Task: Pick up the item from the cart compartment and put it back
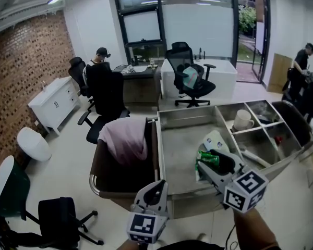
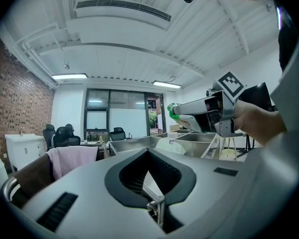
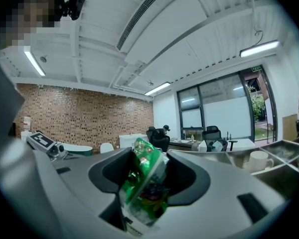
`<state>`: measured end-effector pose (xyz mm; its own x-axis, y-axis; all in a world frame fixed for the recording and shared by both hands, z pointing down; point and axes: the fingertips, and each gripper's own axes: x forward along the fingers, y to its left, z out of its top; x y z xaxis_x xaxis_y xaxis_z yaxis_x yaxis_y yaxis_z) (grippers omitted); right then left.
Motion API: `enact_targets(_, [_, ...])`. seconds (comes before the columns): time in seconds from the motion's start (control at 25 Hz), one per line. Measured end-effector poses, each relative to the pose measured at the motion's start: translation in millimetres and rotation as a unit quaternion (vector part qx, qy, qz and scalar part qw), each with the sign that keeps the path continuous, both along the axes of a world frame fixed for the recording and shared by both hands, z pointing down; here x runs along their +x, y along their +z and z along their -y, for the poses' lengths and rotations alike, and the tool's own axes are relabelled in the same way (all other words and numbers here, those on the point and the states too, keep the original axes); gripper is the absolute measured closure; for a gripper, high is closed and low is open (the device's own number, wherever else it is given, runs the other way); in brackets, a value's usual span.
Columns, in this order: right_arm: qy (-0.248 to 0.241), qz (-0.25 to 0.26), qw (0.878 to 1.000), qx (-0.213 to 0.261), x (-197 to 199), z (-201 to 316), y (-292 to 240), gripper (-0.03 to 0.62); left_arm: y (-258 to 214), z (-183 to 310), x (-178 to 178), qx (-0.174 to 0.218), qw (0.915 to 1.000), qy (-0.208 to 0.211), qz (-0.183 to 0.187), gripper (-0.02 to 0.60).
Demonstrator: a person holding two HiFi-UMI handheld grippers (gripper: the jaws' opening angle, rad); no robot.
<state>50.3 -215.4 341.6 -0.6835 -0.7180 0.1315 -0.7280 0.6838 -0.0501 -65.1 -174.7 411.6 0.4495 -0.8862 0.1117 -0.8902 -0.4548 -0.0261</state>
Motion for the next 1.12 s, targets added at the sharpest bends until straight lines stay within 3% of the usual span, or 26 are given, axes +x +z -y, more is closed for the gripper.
enact_targets(0.4, [0.009,-0.004,1.0,-0.027,14,-31,37,0.359,-10,-2,-2,0.016,0.9999,-0.002,0.0,0.581])
enact_targets(1.0, [0.004,0.004,1.0,-0.029,9,-35,38,0.359,-6,-7,1,0.01,0.9998,-0.001,0.019,0.581])
enact_targets(1.12, [0.004,0.005,0.999,-0.033,9,-36,41,0.359,-5,-7,-3,0.012,0.9999,-0.007,0.006,0.581])
